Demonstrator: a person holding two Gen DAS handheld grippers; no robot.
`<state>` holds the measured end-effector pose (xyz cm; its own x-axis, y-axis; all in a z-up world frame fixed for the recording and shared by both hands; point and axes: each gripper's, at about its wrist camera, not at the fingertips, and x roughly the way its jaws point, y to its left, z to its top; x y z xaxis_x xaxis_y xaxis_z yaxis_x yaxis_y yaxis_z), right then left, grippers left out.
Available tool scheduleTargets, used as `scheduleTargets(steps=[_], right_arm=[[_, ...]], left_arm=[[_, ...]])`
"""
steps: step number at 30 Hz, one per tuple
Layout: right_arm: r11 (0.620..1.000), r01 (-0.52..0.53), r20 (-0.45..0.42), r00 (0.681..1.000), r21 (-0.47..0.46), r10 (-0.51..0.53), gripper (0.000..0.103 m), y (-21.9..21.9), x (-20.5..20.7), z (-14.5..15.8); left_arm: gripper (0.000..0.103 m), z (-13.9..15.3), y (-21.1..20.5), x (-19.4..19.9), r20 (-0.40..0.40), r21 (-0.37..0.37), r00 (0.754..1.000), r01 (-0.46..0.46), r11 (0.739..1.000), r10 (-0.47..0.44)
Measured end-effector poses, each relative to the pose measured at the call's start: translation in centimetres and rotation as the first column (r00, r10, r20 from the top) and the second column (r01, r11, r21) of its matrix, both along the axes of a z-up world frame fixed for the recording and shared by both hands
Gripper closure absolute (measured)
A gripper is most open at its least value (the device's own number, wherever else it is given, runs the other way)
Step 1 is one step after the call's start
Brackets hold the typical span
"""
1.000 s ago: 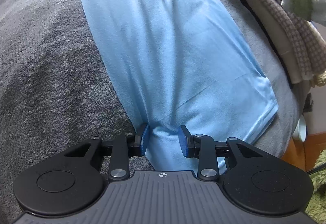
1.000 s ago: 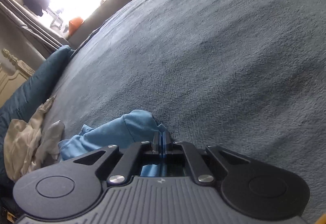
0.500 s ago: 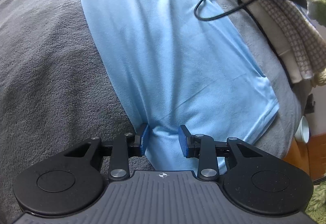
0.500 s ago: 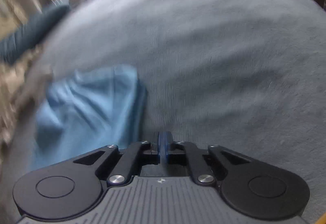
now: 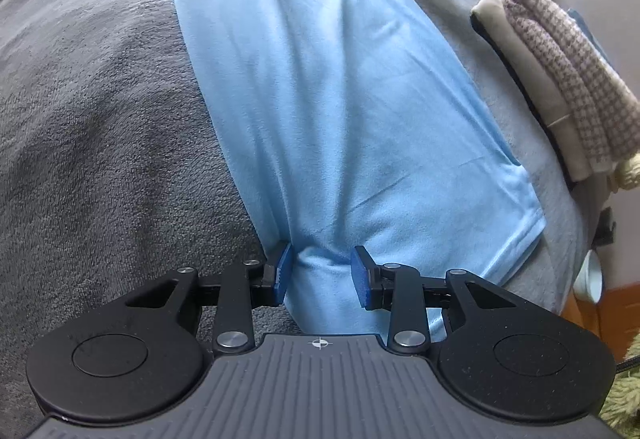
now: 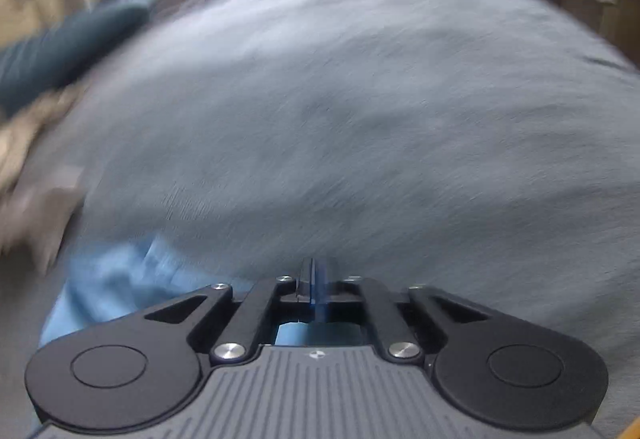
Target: Fold clothes
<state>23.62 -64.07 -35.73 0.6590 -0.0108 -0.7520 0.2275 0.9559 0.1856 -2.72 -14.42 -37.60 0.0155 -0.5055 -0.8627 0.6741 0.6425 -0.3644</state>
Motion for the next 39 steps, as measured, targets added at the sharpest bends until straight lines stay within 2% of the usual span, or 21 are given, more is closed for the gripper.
scheduleTargets(steps=[3, 5, 6, 8, 10, 11, 12, 13, 14, 15, 17, 20, 21, 25, 29, 33, 35, 36, 37, 38, 39], right_arm=[[0.981, -0.189, 0.035, 0.982, 0.046, 0.188, 0.096, 2.2, -0.1, 2.2], [0.939, -0.337, 0.013, 0.941, 0.061, 0.337, 0.095, 5.0, 0.5, 2.2], [0.919, -0.391, -0.016, 0.92, 0.051, 0.392, 0.095, 6.3, 1.2, 1.5], [0.879, -0.475, -0.072, 0.876, 0.031, 0.476, 0.095, 8.4, 2.5, -0.1], [0.903, -0.428, -0.096, 0.901, -0.034, 0.424, 0.103, 8.0, 3.8, -1.8], [0.917, -0.395, -0.095, 0.916, -0.047, 0.39, 0.103, 7.6, 4.3, -2.4], [0.942, -0.334, -0.062, 0.941, -0.016, 0.333, 0.103, 6.5, 4.6, -2.2], [0.96, -0.278, -0.035, 0.96, -0.028, 0.277, 0.095, 5.7, 4.7, -1.7], [0.975, -0.22, -0.007, 0.976, -0.038, 0.219, 0.095, 5.0, 4.7, -1.1], [0.984, -0.176, 0.012, 0.984, -0.04, 0.177, 0.095, 4.3, 4.8, -0.7], [0.982, -0.19, -0.001, 0.982, -0.002, 0.19, 0.095, 4.1, 5.1, -0.2], [0.947, -0.318, 0.0, 0.948, 0.04, 0.318, 0.084, 6.5, 5.0, 1.3], [0.931, -0.36, 0.003, 0.933, 0.051, 0.361, 0.074, 7.5, 5.2, 1.5], [0.861, -0.505, -0.014, 0.862, 0.053, 0.506, 0.06, 11.0, 6.7, 1.6], [0.85, -0.517, -0.094, 0.846, 0.095, 0.525, 0.06, 12.2, 8.5, 0.2], [0.796, -0.599, -0.114, 0.787, 0.087, 0.606, 0.06, 14.1, 9.1, 0.5], [0.773, -0.63, -0.144, 0.76, 0.075, 0.633, 0.06, 14.9, 9.3, 0.2], [0.764, -0.642, -0.163, 0.749, 0.061, 0.642, 0.067, 15.2, 9.4, 0.0], [0.759, -0.649, -0.183, 0.742, 0.044, 0.645, 0.09, 15.3, 9.5, -0.3], [0.758, -0.651, -0.189, 0.741, 0.031, 0.644, 0.099, 15.3, 9.5, -0.3], [0.762, -0.647, -0.17, 0.748, 0.03, 0.642, 0.101, 15.0, 9.4, -0.1]], left_arm=[[0.07, -0.3, -0.6, -0.1, -0.013, -0.01, 1.0, -0.002, 1.0, 0.002], [0.07, -0.1, -1.1, -0.3, -0.023, -0.013, 1.0, -0.005, 1.0, 0.005], [0.07, -0.2, -2.9, -0.7, -0.027, -0.013, 1.0, -0.007, 1.0, 0.007], [0.07, -0.3, -3.6, -0.9, -0.03, -0.014, 0.999, -0.01, 1.0, 0.01], [0.07, -0.3, -3.5, -0.9, -0.034, -0.018, 0.999, -0.018, 1.0, 0.018], [0.07, -0.4, -3.6, -0.9, -0.036, -0.02, 0.999, -0.022, 1.0, 0.021], [0.07, -0.4, -3.5, -0.9, -0.039, -0.022, 0.999, -0.025, 0.999, 0.025], [0.07, -0.4, -3.7, -1.0, -0.041, -0.023, 0.999, -0.028, 0.999, 0.027], [0.07, -0.7, -4.3, -1.0, -0.043, -0.025, 0.999, -0.028, 0.999, 0.027], [0.07, -0.9, -4.9, -1.0, -0.046, -0.026, 0.999, -0.028, 0.999, 0.027], [0.07, -1.2, -5.3, -0.8, -0.052, -0.03, 0.998, -0.03, 0.999, 0.028], [0.07, -1.2, -5.4, -0.8, -0.058, -0.032, 0.998, -0.032, 0.999, 0.03], [0.07, -1.3, -5.6, -1.1, -0.059, -0.032, 0.998, -0.032, 0.999, 0.03], [0.07, -1.4, -5.7, -1.6, -0.065, -0.036, 0.997, -0.036, 0.999, 0.033], [0.069, -1.3, -5.4, -2.0, -0.065, -0.04, 0.997, -0.041, 0.998, 0.038], [0.069, -1.4, -5.4, -2.0, -0.067, -0.043, 0.997, -0.041, 0.998, 0.038], [0.069, -1.5, -5.8, -1.8, -0.069, -0.046, 0.997, -0.041, 0.998, 0.037], [0.069, -1.5, -5.8, -1.8, -0.069, -0.047, 0.997, -0.041, 0.998, 0.038], [0.069, -1.5, -5.9, -1.8, -0.069, -0.048, 0.997, -0.042, 0.998, 0.038], [0.069, -1.5, -5.9, -1.8, -0.068, -0.049, 0.997, -0.042, 0.998, 0.039], [0.069, -1.5, -5.9, -1.8, -0.069, -0.051, 0.997, -0.044, 0.998, 0.04]])
